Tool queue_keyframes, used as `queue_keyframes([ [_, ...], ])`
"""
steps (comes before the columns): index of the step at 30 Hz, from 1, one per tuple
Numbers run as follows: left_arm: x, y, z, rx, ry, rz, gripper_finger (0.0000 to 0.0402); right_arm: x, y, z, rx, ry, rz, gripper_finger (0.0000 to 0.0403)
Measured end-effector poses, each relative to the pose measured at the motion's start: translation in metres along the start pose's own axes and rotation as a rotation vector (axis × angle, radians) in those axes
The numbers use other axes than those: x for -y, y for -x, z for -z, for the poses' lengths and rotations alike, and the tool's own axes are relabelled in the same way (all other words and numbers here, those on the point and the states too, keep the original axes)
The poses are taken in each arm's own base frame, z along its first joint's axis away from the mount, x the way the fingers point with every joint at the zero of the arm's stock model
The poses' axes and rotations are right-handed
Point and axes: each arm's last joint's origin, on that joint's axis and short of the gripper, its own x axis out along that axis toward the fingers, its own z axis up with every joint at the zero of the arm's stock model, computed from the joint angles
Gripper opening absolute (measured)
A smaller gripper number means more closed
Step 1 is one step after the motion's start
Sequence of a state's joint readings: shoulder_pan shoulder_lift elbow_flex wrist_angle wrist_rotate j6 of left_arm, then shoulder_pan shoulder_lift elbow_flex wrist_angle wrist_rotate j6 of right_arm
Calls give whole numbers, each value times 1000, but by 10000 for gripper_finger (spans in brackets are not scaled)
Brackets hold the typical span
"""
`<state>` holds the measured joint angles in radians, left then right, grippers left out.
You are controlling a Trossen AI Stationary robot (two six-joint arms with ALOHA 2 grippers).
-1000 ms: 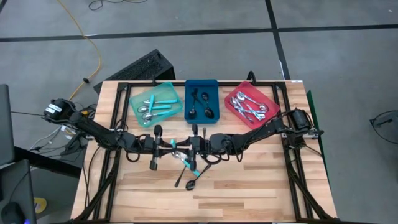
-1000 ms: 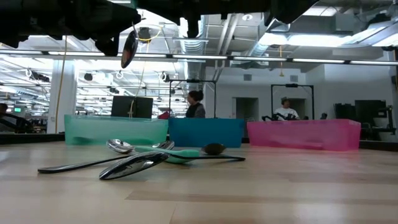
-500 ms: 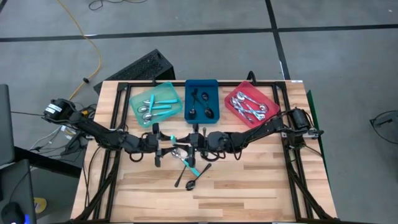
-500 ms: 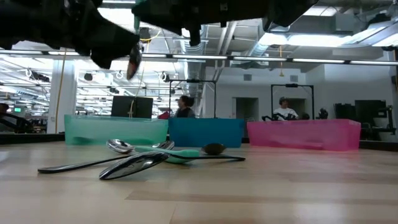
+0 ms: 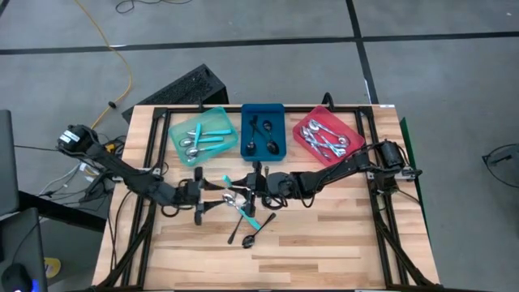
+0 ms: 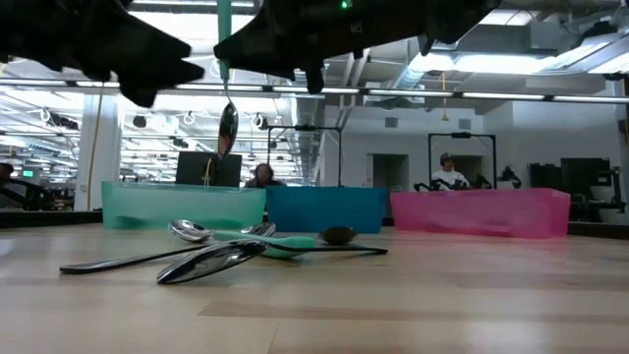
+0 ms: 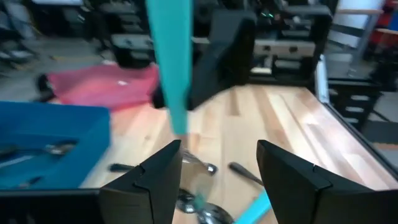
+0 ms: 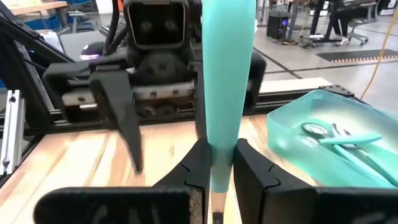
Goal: Sort silverware by color (type)
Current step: Put the blue spoon into the light blue bin
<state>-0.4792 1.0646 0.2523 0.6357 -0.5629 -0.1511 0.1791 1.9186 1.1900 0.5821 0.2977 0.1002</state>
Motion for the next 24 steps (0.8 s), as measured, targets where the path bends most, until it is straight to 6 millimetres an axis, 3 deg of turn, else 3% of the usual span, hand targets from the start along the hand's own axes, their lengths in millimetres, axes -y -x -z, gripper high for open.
queue_keyframes([
  [9,-2,38,11,88,19,-81,194,19,-6,-5,11,-14,43,69],
  [16,-4,45,11,101,-20,29,194,43,-17,-30,53,11,101,69],
  [24,-10,49,25,79,0,25,194,72,-25,-58,103,101,175,69],
])
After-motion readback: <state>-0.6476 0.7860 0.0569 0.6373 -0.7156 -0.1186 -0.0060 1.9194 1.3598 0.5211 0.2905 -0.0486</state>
